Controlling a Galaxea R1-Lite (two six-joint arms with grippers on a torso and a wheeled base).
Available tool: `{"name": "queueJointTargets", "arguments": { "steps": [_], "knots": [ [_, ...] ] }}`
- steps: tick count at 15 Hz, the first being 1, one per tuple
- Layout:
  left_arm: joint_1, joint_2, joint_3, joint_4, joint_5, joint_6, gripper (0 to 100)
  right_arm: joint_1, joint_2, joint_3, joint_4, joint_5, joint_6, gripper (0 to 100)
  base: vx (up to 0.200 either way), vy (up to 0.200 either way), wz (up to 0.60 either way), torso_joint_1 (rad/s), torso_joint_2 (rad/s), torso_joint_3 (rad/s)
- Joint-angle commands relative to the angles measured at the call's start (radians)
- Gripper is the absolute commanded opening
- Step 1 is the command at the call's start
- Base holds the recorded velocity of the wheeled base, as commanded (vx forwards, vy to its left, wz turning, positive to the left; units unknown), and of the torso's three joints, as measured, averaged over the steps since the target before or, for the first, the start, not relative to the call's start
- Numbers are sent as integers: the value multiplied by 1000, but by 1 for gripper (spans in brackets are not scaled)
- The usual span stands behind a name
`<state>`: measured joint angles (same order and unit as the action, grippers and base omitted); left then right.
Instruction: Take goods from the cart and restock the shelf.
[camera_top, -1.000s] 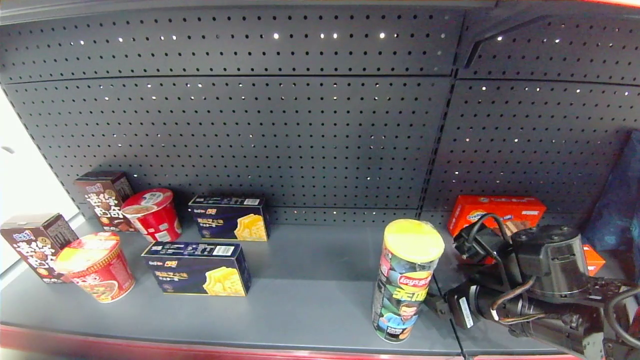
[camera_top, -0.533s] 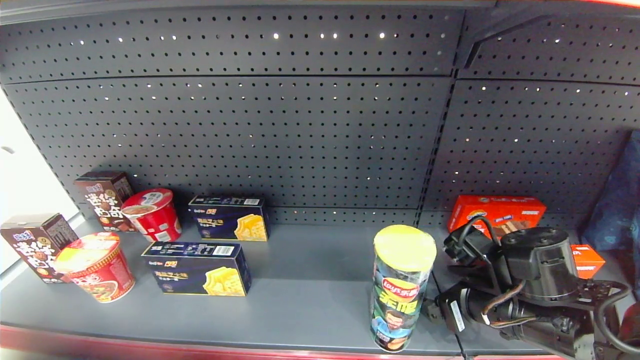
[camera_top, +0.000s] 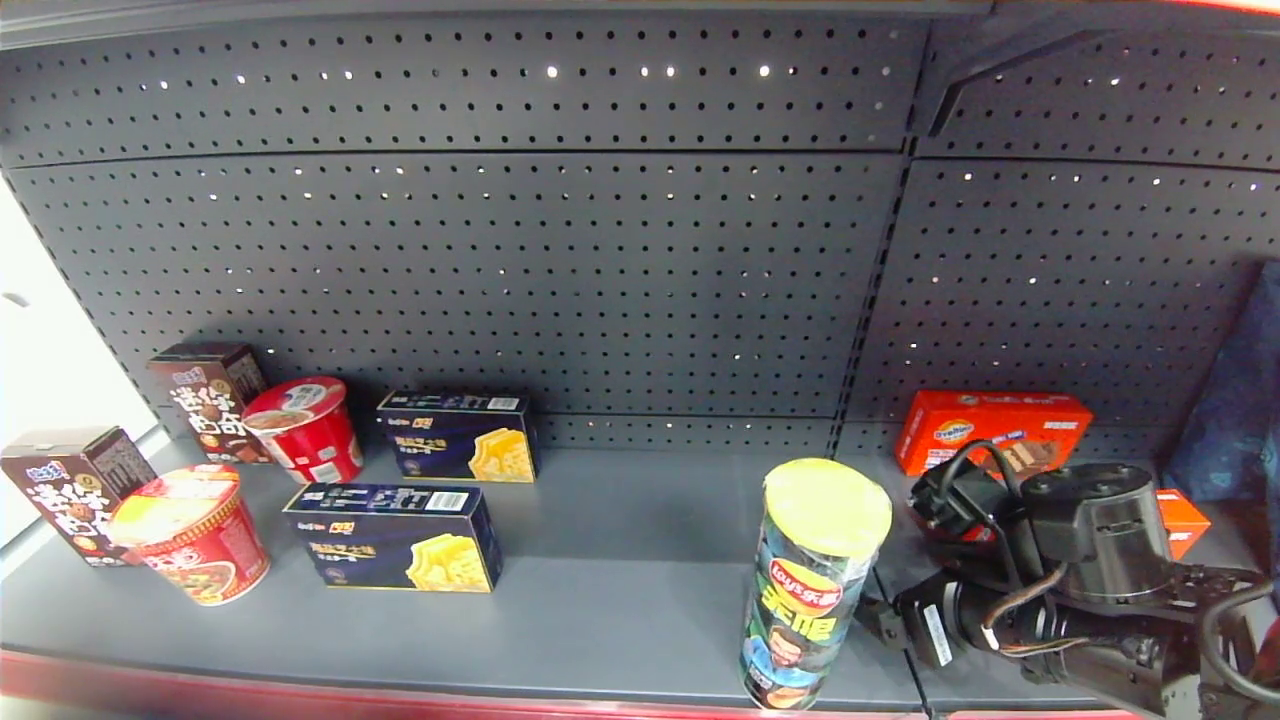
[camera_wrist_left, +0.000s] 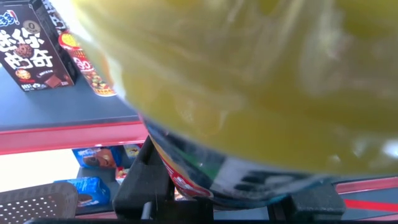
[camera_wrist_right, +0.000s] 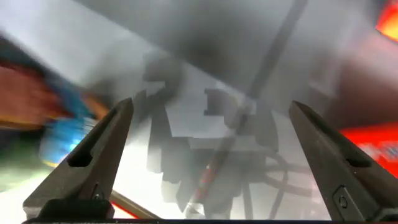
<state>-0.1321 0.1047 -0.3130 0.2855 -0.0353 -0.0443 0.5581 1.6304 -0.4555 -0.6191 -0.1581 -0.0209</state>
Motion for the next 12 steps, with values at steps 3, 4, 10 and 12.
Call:
{"name": "queueJointTargets", "arguments": {
  "steps": [3,4,10,12],
  "knots": [
    [0,1,-1,0,0,-2,0,-18,-185,129,1,25,1,100,0,0,0,0,0,0],
    [0,1,-1,0,0,-2,0,-17,-236,161,1,54,1,100,0,0,0,0,0,0],
    [0,1,0,3,-1,0,0,66,-425,236,-1,259,35,100,0,0,0,0,0,0],
    [0,1,0,3,0,0,0,114,-394,201,-1,259,61,100,0,0,0,0,0,0]
  ]
}}
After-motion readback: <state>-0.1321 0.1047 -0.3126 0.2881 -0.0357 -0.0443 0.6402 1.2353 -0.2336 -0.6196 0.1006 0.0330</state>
